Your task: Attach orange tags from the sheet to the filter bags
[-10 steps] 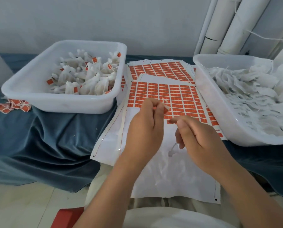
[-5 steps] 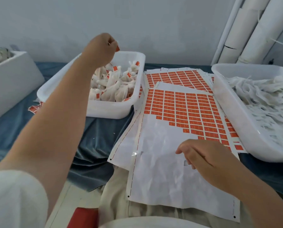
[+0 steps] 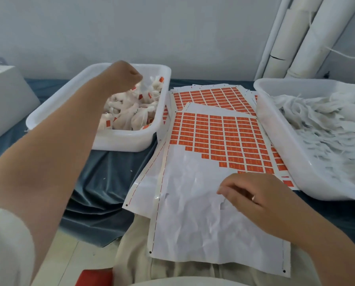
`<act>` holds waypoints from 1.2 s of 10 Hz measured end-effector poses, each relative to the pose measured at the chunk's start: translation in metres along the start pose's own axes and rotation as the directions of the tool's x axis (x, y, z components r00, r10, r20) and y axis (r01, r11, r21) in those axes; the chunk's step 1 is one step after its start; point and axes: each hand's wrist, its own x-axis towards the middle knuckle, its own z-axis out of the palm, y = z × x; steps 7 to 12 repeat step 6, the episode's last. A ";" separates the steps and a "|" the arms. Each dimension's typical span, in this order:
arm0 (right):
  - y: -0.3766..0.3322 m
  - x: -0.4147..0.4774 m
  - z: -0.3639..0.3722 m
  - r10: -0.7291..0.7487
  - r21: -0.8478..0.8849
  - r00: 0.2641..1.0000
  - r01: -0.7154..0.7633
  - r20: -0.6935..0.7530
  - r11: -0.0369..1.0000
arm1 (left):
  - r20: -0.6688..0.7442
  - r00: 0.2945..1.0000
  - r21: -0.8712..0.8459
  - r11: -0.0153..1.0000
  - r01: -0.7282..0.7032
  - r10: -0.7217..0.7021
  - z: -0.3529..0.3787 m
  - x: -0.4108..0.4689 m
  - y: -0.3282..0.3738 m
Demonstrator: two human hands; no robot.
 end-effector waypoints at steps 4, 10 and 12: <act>0.004 -0.004 -0.015 0.067 -0.181 0.972 -0.025 0.226 0.983 | -0.202 0.943 -0.380 0.866 -0.325 0.265 -0.002 -0.210 0.094; 0.008 -0.001 0.014 -0.043 -0.184 0.998 0.053 0.056 0.981 | 0.072 0.957 -0.462 0.860 -0.218 0.281 0.067 -0.260 0.110; 0.008 -0.001 0.014 -0.043 -0.184 0.998 0.053 0.056 0.981 | 0.072 0.957 -0.462 0.860 -0.218 0.281 0.067 -0.260 0.110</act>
